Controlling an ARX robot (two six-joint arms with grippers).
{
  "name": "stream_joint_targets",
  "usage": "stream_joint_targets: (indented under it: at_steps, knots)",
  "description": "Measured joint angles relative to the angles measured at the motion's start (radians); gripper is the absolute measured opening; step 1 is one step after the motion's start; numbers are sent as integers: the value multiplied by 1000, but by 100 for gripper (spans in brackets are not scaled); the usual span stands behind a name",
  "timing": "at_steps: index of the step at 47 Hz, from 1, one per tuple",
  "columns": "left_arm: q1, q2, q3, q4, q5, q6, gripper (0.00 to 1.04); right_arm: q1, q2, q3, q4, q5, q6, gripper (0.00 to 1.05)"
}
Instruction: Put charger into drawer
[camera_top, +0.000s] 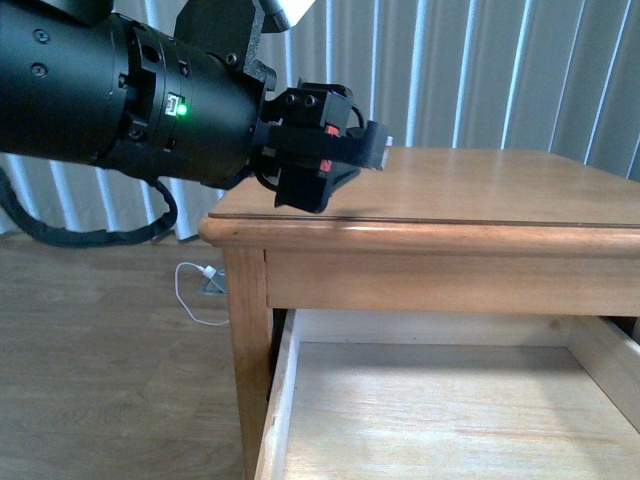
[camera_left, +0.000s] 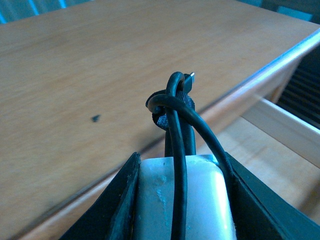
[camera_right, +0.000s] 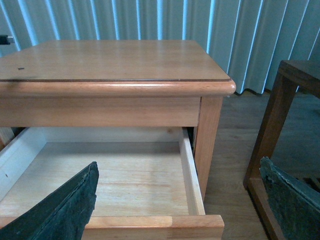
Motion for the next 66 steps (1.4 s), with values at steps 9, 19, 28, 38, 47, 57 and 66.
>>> stream_joint_targets:
  at_steps: [9, 19, 28, 38, 47, 57, 66]
  knots:
    - [-80, -16, -82, 0, 16, 40, 43, 0, 0, 0, 0, 0, 0, 96]
    - [-141, 126, -83, 0, -32, 81, 43, 0, 0, 0, 0, 0, 0, 96]
    - [-166, 280, -18, 8, -75, 114, 43, 0, 0, 0, 0, 0, 0, 96]
    - [-183, 404, 93, 2, -109, 114, 43, 0, 0, 0, 0, 0, 0, 96]
    - [-193, 491, 180, -14, -141, 114, 43, 0, 0, 0, 0, 0, 0, 96]
    - [-203, 518, 221, -62, -140, 114, 46, 0, 0, 0, 0, 0, 0, 96]
    - [-210, 513, 217, -22, -157, 114, 78, 0, 0, 0, 0, 0, 0, 96]
